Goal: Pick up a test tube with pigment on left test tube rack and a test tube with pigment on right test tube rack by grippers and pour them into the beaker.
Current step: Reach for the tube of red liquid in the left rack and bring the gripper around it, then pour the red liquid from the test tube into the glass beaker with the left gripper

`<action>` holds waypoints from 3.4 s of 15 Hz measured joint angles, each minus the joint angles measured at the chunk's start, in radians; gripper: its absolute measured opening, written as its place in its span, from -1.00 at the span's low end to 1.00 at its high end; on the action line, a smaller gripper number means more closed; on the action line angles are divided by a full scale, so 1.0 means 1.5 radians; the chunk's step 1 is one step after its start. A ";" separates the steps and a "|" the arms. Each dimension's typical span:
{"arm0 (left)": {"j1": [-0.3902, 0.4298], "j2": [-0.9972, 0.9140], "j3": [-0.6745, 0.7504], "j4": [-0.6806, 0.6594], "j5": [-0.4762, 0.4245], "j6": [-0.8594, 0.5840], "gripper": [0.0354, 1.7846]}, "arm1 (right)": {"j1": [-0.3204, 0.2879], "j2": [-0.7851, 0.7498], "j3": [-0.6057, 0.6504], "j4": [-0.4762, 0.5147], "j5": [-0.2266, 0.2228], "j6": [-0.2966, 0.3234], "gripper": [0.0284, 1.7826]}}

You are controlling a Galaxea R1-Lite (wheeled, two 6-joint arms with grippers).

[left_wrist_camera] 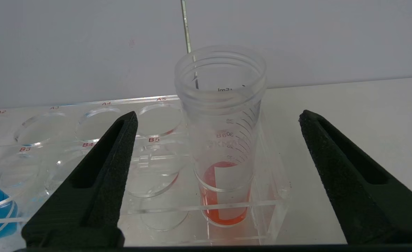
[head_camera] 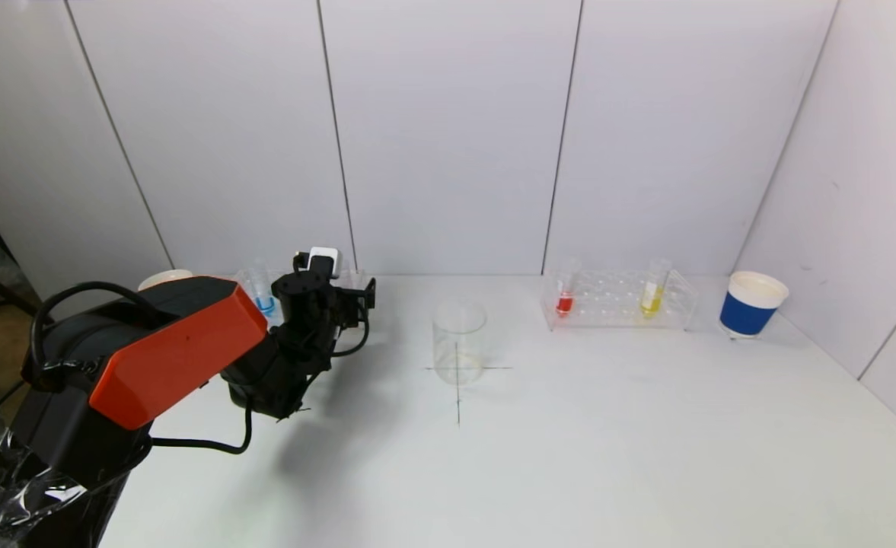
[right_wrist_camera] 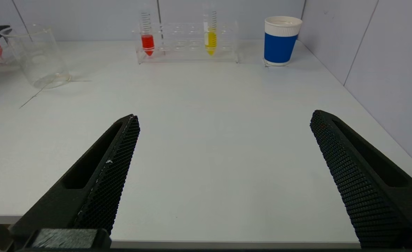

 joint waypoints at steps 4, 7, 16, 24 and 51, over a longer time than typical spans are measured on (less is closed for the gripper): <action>0.000 0.000 0.000 0.000 0.000 0.000 0.09 | 0.000 0.000 0.000 0.000 0.000 0.000 0.99; -0.001 0.000 -0.001 0.000 0.000 -0.001 -0.25 | 0.000 0.000 0.000 0.000 0.000 0.000 0.99; 0.000 0.000 -0.001 -0.001 0.000 0.000 -0.23 | 0.000 0.000 0.000 0.000 0.000 0.000 0.99; 0.001 -0.006 0.001 -0.003 0.003 0.000 -0.23 | 0.000 0.000 0.000 0.000 0.000 0.000 0.99; 0.002 -0.052 0.008 -0.010 0.008 0.000 -0.53 | 0.000 0.000 0.000 0.000 0.000 0.000 0.99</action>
